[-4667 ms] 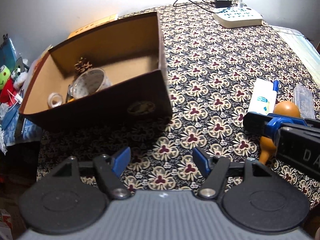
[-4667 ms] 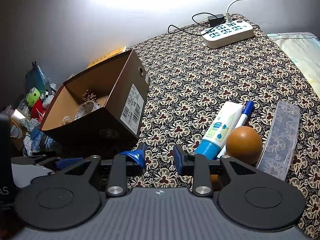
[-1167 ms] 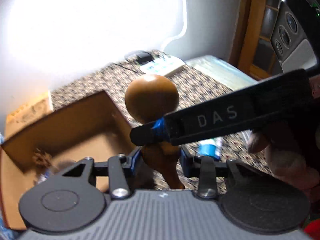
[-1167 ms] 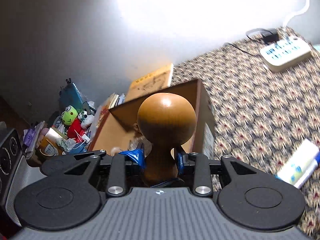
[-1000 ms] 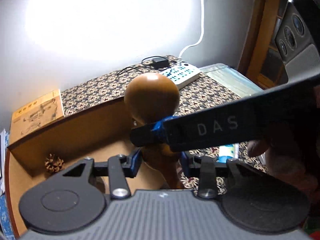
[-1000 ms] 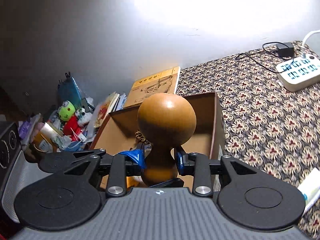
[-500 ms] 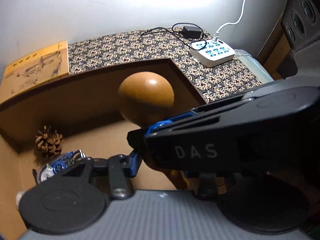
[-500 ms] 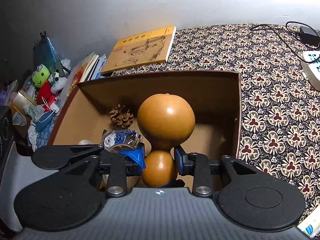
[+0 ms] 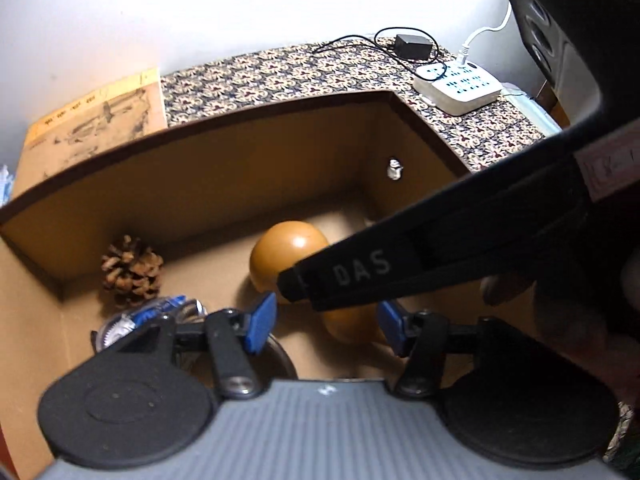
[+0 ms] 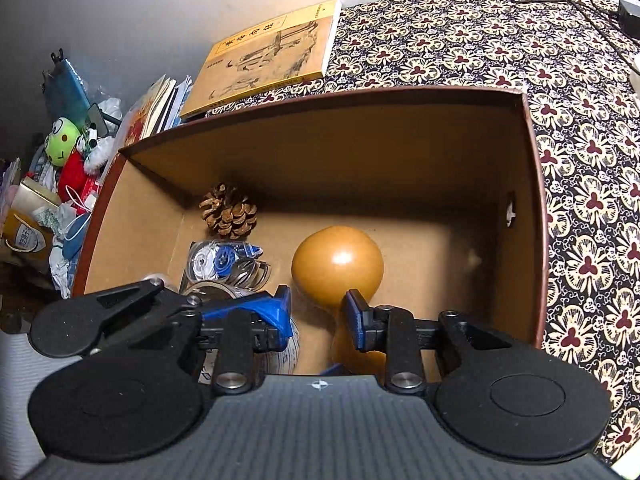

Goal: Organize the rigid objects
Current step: 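Lift the gourd and carry it over the cardboard box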

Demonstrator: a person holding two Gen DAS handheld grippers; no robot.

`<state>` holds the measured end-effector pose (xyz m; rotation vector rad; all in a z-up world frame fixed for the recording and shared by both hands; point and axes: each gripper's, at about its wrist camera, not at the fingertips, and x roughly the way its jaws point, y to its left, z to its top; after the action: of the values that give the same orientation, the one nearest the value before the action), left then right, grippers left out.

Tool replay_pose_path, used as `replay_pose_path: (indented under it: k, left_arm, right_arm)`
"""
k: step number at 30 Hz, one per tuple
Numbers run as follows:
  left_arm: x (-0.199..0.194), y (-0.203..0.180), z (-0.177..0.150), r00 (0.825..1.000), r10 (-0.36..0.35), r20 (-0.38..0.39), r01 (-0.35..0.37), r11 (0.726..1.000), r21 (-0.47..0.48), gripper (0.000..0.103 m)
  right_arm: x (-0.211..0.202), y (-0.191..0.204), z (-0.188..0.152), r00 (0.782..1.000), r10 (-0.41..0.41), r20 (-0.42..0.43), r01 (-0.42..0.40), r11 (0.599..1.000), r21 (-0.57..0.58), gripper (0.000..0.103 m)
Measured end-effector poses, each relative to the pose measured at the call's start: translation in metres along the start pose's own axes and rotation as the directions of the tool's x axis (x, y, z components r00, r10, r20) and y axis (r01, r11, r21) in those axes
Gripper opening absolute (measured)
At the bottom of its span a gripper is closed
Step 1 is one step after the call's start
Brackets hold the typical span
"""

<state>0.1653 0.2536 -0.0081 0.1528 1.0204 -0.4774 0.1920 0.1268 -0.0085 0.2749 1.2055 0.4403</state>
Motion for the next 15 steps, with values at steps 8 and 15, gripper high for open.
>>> replay_pose_path:
  k: [8,15]
  left_arm:
    - [-0.002,0.008,-0.006,0.999,0.024,0.025,-0.024,1.0,-0.008,0.062]
    - [-0.004,0.01,-0.011,0.989,0.141,0.032,-0.142,0.989,0.043,0.065]
  right_arm:
    - [0.012,-0.005,-0.001,0.995,0.092,-0.049,-0.087,0.99,0.11,0.013]
    - [0.004,-0.006,-0.007,0.99,0.141,-0.011,-0.139,0.983,0.123,0.015]
